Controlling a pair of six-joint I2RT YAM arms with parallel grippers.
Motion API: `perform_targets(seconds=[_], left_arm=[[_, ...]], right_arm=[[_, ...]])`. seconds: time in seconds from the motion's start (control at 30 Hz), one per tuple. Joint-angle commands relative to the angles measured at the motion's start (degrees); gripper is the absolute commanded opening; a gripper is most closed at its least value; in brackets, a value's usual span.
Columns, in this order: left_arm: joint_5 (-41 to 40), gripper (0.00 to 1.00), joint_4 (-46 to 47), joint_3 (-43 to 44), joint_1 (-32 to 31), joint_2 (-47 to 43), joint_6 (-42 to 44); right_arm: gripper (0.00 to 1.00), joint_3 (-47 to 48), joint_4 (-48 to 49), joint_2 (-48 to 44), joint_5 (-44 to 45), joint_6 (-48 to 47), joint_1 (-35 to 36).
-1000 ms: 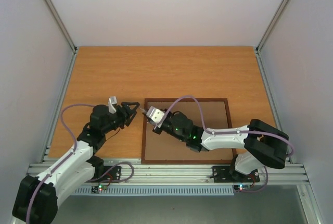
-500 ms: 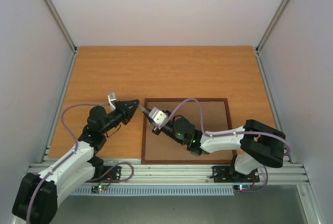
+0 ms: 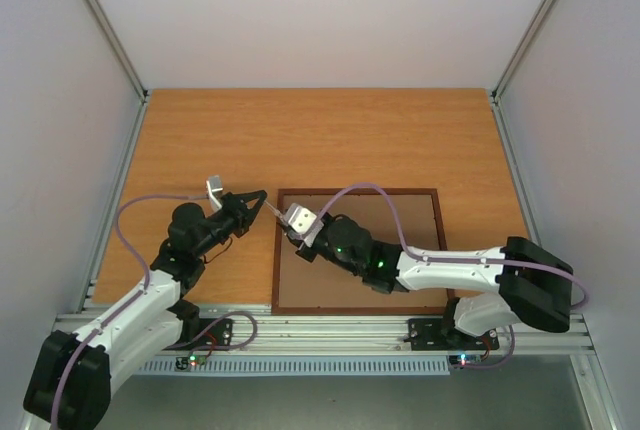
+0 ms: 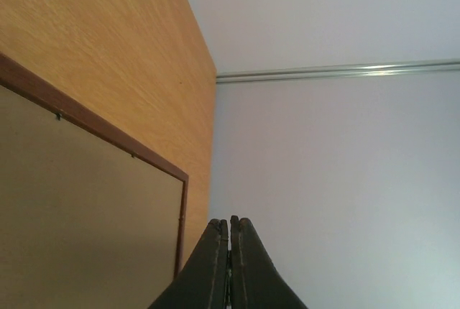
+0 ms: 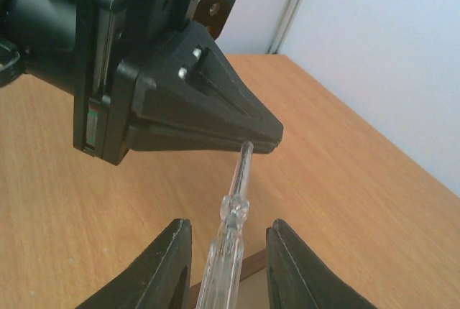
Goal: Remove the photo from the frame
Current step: Adjust the screwdriver.
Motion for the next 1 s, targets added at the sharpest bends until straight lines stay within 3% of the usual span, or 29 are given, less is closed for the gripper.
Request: perform_targets(seconds=[0.0, 0.33, 0.97], left_arm=[[-1.2, 0.00, -1.4, 2.2, -0.2, 0.3, 6.6], [-0.7, 0.01, -0.2, 1.9, -0.2, 0.6, 7.3], [-0.7, 0.00, 0.5, 1.1, -0.2, -0.1, 6.9]], right_arm=[[0.31, 6.6, -18.8, -2.0, -1.9, 3.6, -0.3], [0.29, 12.0, -26.9, 1.5, -5.7, 7.0, -2.7], [0.21, 12.9, -24.2, 3.9, -4.0, 9.8, -4.3]])
